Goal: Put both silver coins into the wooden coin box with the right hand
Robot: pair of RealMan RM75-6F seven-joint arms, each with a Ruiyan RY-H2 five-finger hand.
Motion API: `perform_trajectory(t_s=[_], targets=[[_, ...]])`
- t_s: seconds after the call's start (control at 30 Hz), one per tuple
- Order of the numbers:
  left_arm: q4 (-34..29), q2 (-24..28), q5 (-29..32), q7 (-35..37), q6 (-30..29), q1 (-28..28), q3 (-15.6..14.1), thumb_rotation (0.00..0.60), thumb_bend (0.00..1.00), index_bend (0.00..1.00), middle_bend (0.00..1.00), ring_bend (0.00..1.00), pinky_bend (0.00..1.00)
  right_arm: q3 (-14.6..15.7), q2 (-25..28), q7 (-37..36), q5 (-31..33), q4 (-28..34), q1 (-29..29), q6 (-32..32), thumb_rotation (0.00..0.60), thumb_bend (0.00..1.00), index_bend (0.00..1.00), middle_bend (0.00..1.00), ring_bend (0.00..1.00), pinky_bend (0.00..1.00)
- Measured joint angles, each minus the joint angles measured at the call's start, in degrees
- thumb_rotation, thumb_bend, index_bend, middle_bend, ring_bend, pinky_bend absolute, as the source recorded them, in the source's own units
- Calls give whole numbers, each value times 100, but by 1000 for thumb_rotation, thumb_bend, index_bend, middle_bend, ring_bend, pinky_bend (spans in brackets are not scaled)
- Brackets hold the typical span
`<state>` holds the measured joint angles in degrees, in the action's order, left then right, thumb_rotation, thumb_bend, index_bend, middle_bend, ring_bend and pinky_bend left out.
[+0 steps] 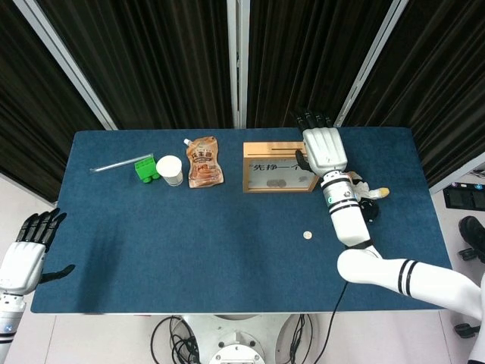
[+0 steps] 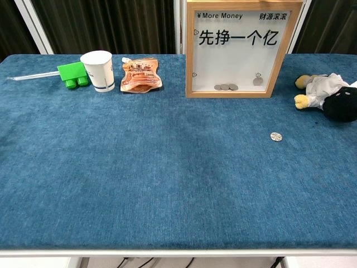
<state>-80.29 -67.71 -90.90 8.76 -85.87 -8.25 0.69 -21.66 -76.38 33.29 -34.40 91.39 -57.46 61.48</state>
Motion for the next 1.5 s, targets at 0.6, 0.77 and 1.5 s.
perform_trajectory(t_s=[0.6, 0.77, 1.5], targets=[[-81, -38, -60, -154, -60, 11, -9, 600, 28, 43, 0, 0, 0, 1849, 810, -1192, -4028, 1069, 2573, 2493, 600, 339, 0, 0, 0, 0], [-110, -70, -83, -238, -102, 35, -25, 600, 27, 44, 0, 0, 0, 2439, 440, -1675, -4896, 151, 3341, 3085, 600, 324, 0, 0, 0, 0], [95, -160, -50, -77, -180, 141, -56, 600, 27, 44, 0, 0, 0, 2500, -1827, -2566, -5604, -2992, 3817, 2198, 600, 317, 3, 0, 0, 0]])
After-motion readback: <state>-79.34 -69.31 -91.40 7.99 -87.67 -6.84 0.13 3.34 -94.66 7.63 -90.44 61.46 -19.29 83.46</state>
